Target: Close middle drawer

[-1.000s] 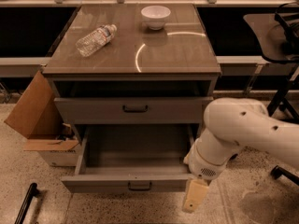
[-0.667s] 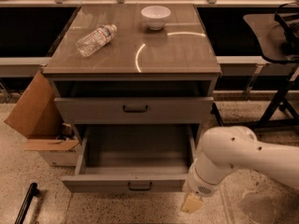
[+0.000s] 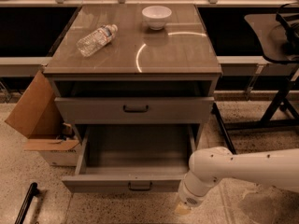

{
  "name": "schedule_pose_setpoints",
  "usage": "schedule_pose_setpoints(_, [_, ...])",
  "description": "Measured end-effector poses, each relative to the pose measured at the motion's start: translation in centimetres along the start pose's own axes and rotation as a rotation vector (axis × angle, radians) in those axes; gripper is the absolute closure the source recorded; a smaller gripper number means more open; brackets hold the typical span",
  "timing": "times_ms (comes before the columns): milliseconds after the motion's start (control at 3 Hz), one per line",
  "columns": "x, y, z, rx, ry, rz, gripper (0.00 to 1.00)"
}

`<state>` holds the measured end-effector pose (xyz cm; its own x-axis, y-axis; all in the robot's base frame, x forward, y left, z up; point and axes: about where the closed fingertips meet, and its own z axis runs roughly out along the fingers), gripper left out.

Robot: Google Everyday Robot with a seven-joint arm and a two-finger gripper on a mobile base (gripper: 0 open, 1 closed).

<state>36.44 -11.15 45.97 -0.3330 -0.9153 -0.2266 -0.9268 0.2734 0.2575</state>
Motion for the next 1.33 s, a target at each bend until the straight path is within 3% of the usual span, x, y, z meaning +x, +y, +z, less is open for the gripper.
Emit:
schedule_pose_setpoints(333, [0.3, 0.5, 1.7, -0.034, 0.002, 0.004, 1.00])
schedule_pose_setpoints(667, [0.3, 0.5, 1.7, -0.034, 0.002, 0.004, 1.00])
schedule_pose_setpoints(1333, [-0.3, -4.1, 3.8, 0.077, -0.061, -0.114, 1.00])
